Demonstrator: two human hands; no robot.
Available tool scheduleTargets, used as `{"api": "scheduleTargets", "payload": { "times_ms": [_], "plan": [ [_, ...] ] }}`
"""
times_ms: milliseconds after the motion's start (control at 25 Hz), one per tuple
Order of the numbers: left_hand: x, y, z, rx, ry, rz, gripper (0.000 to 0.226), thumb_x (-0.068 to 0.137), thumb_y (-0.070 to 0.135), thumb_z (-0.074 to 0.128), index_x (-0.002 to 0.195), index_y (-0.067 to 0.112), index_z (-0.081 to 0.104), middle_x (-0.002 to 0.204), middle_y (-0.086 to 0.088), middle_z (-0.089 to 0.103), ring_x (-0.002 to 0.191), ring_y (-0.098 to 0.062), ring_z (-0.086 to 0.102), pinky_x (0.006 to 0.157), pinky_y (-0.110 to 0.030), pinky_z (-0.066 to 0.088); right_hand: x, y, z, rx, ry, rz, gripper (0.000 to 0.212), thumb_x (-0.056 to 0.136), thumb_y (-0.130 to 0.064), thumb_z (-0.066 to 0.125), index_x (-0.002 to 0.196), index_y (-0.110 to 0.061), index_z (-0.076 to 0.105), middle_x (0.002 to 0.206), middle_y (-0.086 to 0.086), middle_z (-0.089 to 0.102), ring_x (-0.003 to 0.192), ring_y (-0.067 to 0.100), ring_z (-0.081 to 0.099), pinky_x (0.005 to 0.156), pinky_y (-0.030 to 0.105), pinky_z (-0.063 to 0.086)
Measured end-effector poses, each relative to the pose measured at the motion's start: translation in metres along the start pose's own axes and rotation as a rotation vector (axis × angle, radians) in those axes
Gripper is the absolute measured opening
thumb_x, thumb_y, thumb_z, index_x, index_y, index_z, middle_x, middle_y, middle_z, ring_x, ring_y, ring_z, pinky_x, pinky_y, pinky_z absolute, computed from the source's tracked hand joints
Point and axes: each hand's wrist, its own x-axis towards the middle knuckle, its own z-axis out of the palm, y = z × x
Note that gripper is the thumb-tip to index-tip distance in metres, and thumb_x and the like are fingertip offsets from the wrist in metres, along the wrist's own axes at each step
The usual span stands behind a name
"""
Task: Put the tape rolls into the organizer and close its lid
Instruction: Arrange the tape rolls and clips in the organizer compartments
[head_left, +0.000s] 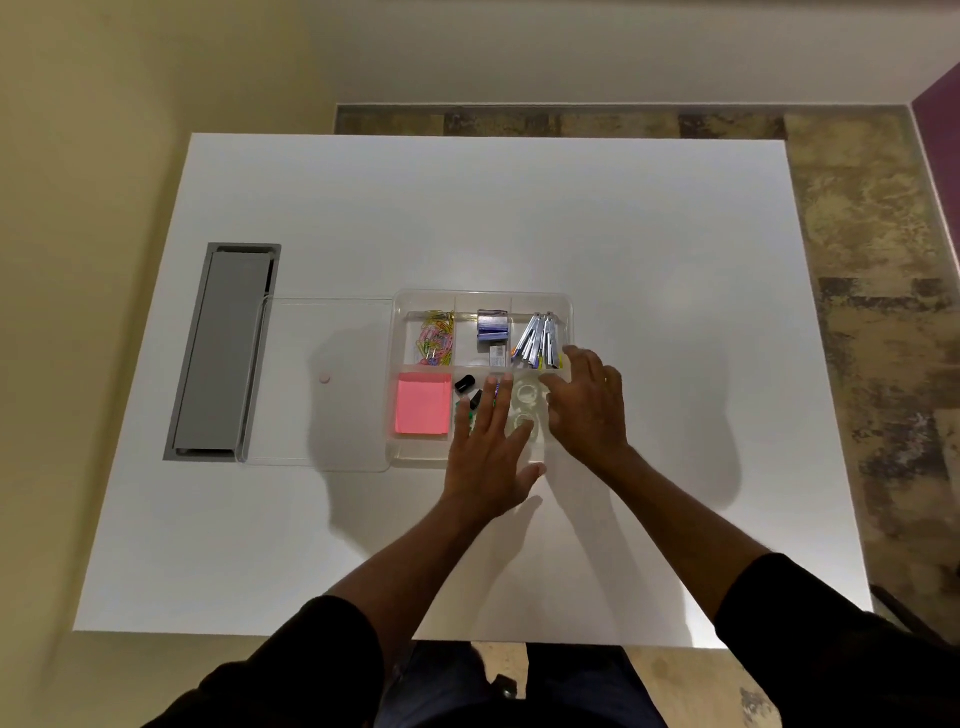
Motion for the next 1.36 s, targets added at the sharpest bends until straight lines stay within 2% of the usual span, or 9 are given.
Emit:
{"api": "scheduleTargets", "payload": {
  "times_ms": [40, 120, 360, 520, 680, 800, 1000, 1120, 1360],
  "plan": [
    [0.004, 0.001, 0.003, 0.022, -0.018, 0.012, 0.069, 0.098, 0.073, 0.048, 0.150, 0.028, 0.056, 0.181, -0.018, -0.006, 0.168, -0.040, -0.010, 0.132, -0.067, 0.006, -0.001, 0.003, 0.001, -0.003, -0.017, 0.000, 0.031, 0.098, -0.038, 0.070, 0.128, -0.029, 0.072, 0.165, 0.015, 0.045, 0.156, 0.036, 0.038, 0.120, 0.054, 0.039],
    [0.011, 0.001, 0.009, 0.037, -0.078, 0.008, 0.079, 0.096, 0.082, 0.039, 0.155, 0.030, 0.052, 0.179, -0.016, -0.019, 0.166, -0.037, -0.021, 0.132, -0.067, 0.000, -0.002, 0.007, 0.004, -0.008, -0.041, -0.010, 0.031, 0.101, -0.043, 0.064, 0.130, -0.036, 0.071, 0.176, 0.014, 0.027, 0.166, 0.035, 0.020, 0.129, 0.058, 0.025],
    [0.016, 0.000, 0.025, 0.041, -0.142, -0.068, 0.102, 0.091, 0.092, 0.025, 0.170, 0.028, 0.024, 0.178, -0.014, -0.025, 0.165, -0.034, -0.027, 0.132, -0.067, -0.005, -0.008, 0.011, 0.014, -0.104, -0.074, -0.138, 0.031, 0.104, -0.048, 0.055, 0.129, -0.042, 0.072, 0.181, 0.008, 0.008, 0.169, 0.030, 0.003, 0.131, 0.062, 0.014],
    [0.014, 0.002, 0.027, -0.013, -0.144, -0.100, 0.103, 0.090, 0.094, 0.023, 0.171, 0.030, 0.023, 0.176, -0.013, -0.029, 0.164, -0.034, -0.029, 0.132, -0.066, -0.009, -0.005, 0.012, 0.015, -0.122, -0.085, -0.161, 0.034, 0.106, -0.051, 0.048, 0.130, -0.044, 0.071, 0.181, 0.006, 0.005, 0.169, 0.030, 0.001, 0.131, 0.065, 0.013],
    [0.013, 0.004, 0.026, -0.015, -0.149, -0.110, 0.104, 0.089, 0.094, 0.022, 0.170, 0.029, 0.027, 0.175, -0.012, -0.031, 0.164, -0.034, -0.030, 0.132, -0.066, -0.008, -0.003, 0.012, 0.014, -0.121, -0.081, -0.172, 0.034, 0.105, -0.052, 0.050, 0.130, -0.044, 0.072, 0.180, 0.007, 0.007, 0.169, 0.031, 0.003, 0.130, 0.067, 0.014],
    [0.013, 0.003, 0.027, -0.021, -0.150, -0.108, 0.103, 0.089, 0.094, 0.023, 0.171, 0.031, 0.022, 0.175, -0.012, -0.030, 0.164, -0.034, -0.029, 0.132, -0.066, -0.007, -0.005, 0.013, 0.014, -0.095, -0.062, -0.136, 0.035, 0.106, -0.051, 0.049, 0.133, -0.043, 0.070, 0.180, 0.008, 0.011, 0.169, 0.031, 0.007, 0.130, 0.065, 0.014],
    [0.009, 0.001, 0.029, -0.021, -0.110, -0.093, 0.098, 0.091, 0.092, 0.026, 0.170, 0.034, 0.026, 0.179, -0.013, -0.021, 0.166, -0.034, -0.025, 0.133, -0.065, -0.006, -0.011, 0.014, 0.018, -0.032, 0.001, -0.023, 0.024, 0.101, -0.041, 0.060, 0.099, -0.028, 0.080, 0.178, 0.011, 0.020, 0.168, 0.030, 0.014, 0.130, 0.063, 0.017],
    [0.008, 0.001, 0.028, -0.016, -0.109, -0.079, 0.098, 0.092, 0.091, 0.027, 0.170, 0.032, 0.024, 0.179, -0.014, -0.020, 0.165, -0.034, -0.025, 0.134, -0.064, -0.005, -0.010, 0.011, 0.019, -0.036, -0.065, -0.056, 0.032, 0.104, -0.049, 0.054, 0.106, -0.032, 0.081, 0.180, 0.007, 0.013, 0.169, 0.029, 0.006, 0.131, 0.063, 0.012],
    [0.009, 0.001, 0.021, -0.021, -0.160, -0.073, 0.097, 0.093, 0.089, 0.030, 0.169, 0.029, 0.028, 0.179, -0.015, -0.021, 0.165, -0.035, -0.025, 0.135, -0.062, -0.001, -0.006, 0.007, 0.017, -0.035, -0.105, -0.044, 0.033, 0.107, -0.050, 0.051, 0.116, -0.035, 0.078, 0.180, 0.007, 0.008, 0.169, 0.029, 0.002, 0.132, 0.063, 0.010]
  ]
}}
